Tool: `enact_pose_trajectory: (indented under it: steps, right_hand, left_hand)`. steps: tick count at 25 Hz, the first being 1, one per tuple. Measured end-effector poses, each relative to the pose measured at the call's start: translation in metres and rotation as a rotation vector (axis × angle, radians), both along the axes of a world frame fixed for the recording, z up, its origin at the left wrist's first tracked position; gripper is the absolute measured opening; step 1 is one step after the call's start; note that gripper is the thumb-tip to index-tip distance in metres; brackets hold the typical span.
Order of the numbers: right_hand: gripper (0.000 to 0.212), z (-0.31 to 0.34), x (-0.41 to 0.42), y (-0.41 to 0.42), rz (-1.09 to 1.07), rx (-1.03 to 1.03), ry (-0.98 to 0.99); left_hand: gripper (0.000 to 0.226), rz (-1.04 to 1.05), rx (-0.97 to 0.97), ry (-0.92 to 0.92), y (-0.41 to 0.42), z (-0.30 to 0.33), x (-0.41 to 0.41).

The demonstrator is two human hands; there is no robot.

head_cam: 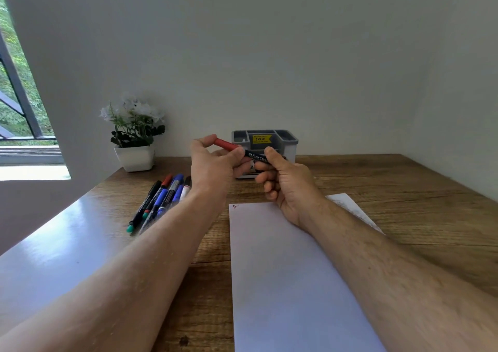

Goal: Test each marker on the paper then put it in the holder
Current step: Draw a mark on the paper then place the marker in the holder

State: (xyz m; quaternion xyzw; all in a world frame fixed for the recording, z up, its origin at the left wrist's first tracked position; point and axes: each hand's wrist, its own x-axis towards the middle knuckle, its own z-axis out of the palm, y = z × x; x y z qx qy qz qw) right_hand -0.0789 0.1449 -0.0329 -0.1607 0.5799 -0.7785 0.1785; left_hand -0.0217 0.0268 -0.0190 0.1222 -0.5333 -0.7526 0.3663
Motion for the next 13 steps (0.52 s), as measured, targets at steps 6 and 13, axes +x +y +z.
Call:
enact_pose_trajectory:
  steps: [6, 13]
  right_hand:
    - [0.067, 0.003, 0.001, 0.001, 0.013, -0.012, -0.054]
    - [0.077, 0.005, 0.003, 0.000, 0.031, 0.044, -0.058]
  left_hand:
    - [0.049, 0.152, -0.152, 0.125, 0.005, 0.007, 0.002]
    - [0.041, 0.454, -0.602, 0.236, -0.009, 0.029, -0.004]
